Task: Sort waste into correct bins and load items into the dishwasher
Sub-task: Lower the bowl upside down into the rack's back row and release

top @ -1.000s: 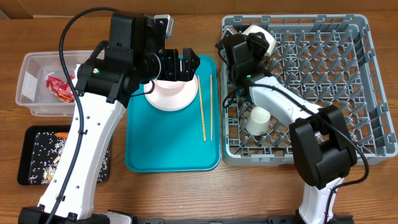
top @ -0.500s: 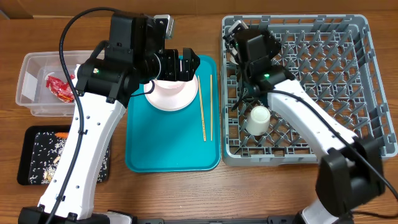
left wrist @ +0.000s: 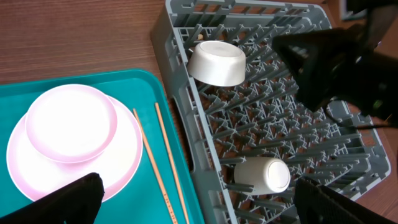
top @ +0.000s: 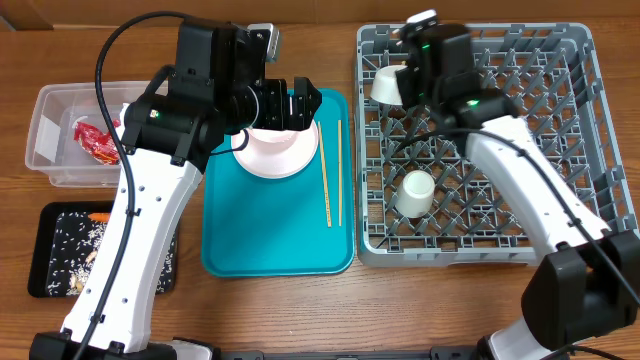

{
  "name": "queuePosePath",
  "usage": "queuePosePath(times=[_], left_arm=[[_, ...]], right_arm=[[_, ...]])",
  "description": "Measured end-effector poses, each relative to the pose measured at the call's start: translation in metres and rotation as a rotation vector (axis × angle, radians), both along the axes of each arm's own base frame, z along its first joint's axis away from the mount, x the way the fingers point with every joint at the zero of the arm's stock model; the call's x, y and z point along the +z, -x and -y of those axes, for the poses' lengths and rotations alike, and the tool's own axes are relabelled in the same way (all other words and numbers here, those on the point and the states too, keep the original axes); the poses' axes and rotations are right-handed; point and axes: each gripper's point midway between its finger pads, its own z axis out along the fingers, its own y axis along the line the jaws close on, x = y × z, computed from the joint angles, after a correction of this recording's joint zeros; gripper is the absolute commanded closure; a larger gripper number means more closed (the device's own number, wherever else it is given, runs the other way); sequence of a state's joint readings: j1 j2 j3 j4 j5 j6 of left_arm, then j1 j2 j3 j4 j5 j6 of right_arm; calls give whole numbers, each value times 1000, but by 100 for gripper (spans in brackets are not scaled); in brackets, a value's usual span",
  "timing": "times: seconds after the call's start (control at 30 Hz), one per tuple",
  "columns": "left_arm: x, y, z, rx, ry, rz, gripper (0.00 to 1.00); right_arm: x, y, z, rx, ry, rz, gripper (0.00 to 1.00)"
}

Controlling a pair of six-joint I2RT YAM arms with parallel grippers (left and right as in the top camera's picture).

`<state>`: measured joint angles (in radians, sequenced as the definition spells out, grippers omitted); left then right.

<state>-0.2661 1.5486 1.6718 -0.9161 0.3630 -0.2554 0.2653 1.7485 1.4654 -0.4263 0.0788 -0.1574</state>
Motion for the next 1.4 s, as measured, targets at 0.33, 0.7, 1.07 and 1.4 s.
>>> queuePosePath(times=[0.33, 0.7, 1.07, 1.4], left_arm=[[0, 0, 0, 0, 0, 0, 0], [0, 0, 0, 0, 0, 0, 0], [0, 0, 0, 0, 0, 0, 0], [0, 0, 0, 0, 0, 0, 0]], right_arm=[[-11, -24, -6, 42, -173, 2, 94], [-69, -24, -11, 46, -171, -133, 88], [-76, -18, -9, 40, -164, -169, 87], [-52, -41, -8, 20, -174, -31, 86]])
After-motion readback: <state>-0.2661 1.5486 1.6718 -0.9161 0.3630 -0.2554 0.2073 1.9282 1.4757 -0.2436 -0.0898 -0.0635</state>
